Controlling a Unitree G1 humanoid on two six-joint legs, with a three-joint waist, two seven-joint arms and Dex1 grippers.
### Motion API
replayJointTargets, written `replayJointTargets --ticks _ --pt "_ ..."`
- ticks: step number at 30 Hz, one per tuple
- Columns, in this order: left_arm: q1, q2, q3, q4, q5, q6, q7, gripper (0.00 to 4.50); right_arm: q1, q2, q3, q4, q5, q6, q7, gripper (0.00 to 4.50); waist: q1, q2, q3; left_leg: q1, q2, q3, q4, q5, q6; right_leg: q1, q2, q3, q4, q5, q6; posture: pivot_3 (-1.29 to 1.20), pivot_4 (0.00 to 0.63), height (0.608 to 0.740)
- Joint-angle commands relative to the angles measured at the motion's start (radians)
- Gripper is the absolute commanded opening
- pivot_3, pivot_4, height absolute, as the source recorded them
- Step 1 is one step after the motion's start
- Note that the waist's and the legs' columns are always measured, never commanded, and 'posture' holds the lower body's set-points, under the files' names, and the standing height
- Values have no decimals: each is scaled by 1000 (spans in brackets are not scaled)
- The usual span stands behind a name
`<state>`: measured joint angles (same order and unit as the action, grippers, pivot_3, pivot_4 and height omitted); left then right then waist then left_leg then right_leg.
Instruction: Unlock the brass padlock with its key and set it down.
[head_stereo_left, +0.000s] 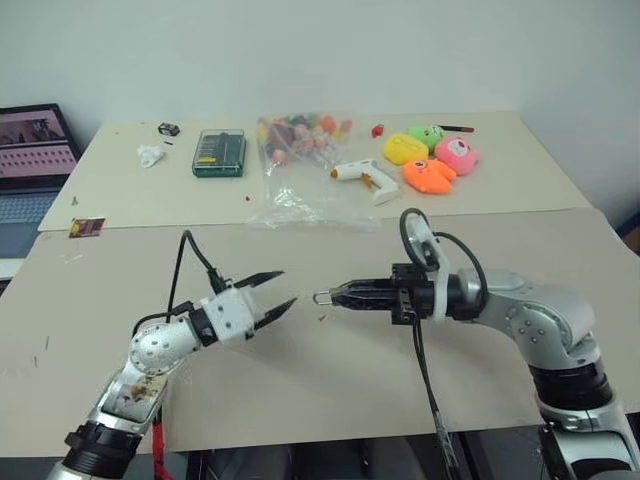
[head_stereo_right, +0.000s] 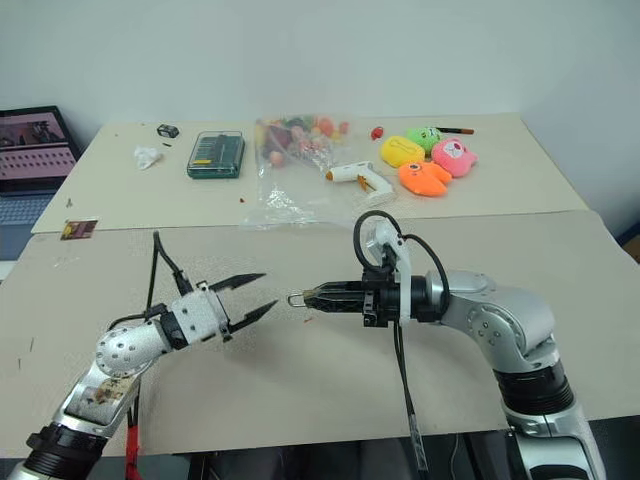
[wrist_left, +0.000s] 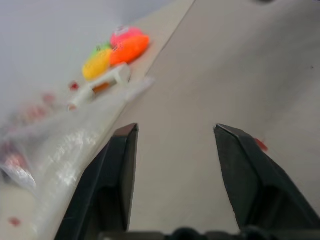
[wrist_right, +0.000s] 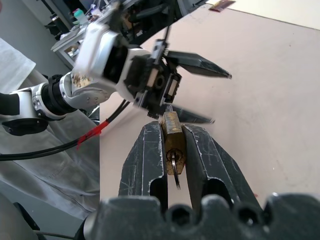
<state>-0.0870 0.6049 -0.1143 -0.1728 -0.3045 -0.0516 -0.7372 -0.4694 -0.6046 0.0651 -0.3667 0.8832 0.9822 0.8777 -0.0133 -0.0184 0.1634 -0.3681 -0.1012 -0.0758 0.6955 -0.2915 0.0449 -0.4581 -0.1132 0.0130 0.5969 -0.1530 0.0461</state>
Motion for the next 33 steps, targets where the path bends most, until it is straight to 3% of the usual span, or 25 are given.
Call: replayJointTargets --ticks 1,3,8,33 --pt "-20 -3 36 -70 -234 206 -96 836 -2 -8 -27 -40 19 -18 16 122 -1 0 0 0 0 0 0 0 0 0 0 0 0 0 0 0 150 740" --pt "-18 -17 51 -101 -320 298 -98 154 0 -9 -27 -41 18 -19 15 122 -1 0 0 0 0 0 0 0 0 0 0 0 0 0 0 0 150 740" --pt "13 -71 86 -214 -562 533 -29 55 16 -11 -30 -57 32 -11 16 122 -1 0 0 0 0 0 0 0 0 0 0 1 0 0 0 0 150 740" --pt "29 -132 111 -315 -686 720 12 55 55 -31 14 -66 17 -19 49 122 3 0 0 1 0 0 0 1 -1 1 0 1 -1 0 0 0 150 740"
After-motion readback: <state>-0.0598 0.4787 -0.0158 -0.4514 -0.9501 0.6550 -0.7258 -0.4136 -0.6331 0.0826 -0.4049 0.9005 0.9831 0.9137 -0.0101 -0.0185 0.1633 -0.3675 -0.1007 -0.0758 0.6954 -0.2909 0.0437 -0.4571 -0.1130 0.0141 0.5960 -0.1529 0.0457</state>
